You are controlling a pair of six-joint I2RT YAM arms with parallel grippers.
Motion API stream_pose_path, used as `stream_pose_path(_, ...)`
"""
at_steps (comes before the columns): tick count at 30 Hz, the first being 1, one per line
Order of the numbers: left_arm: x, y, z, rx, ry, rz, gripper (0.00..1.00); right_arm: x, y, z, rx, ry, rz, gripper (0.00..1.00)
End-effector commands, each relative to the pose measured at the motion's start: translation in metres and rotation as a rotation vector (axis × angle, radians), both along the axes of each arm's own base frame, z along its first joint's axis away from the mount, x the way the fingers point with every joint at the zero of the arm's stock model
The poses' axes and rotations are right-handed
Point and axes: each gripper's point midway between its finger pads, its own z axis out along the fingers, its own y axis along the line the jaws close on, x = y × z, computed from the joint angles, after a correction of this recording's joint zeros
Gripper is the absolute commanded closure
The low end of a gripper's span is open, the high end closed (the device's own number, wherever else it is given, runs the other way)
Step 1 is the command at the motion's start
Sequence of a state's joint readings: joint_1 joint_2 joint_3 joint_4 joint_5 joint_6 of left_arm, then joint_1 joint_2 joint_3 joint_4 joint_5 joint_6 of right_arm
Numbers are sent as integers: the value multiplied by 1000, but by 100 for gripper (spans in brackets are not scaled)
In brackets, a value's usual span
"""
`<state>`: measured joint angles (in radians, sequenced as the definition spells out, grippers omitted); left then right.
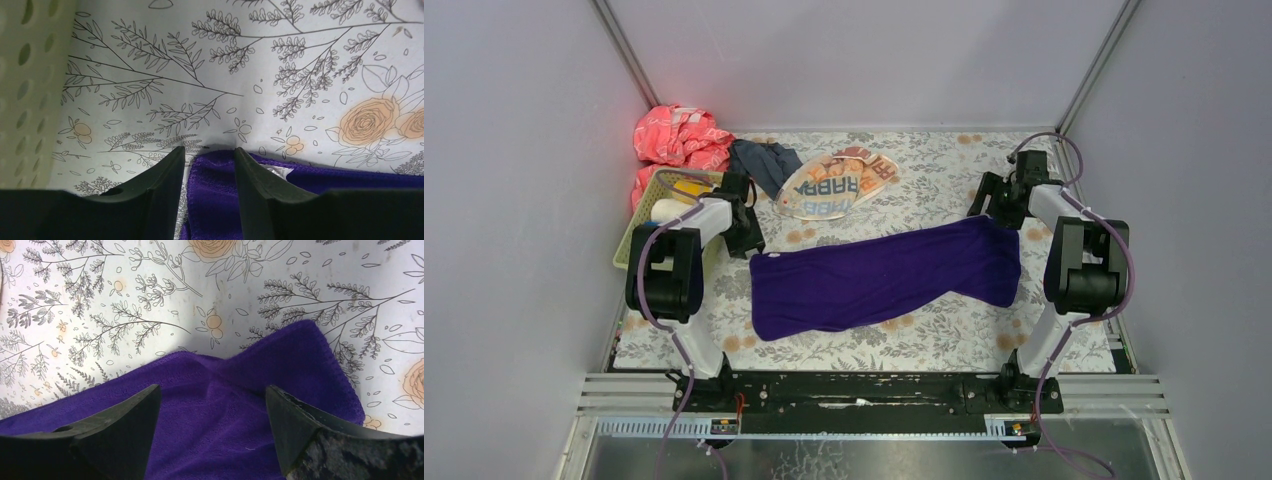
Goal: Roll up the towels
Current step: Flatten out the towel at the center of the board.
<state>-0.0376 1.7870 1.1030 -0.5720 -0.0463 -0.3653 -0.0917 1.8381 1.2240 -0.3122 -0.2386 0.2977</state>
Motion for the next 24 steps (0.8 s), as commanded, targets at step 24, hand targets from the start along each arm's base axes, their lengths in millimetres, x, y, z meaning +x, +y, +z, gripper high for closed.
stream_pose_path(24, 5, -2, 10, 0, 13, -145, 62, 8, -18, 44, -115, -129, -28, 14)
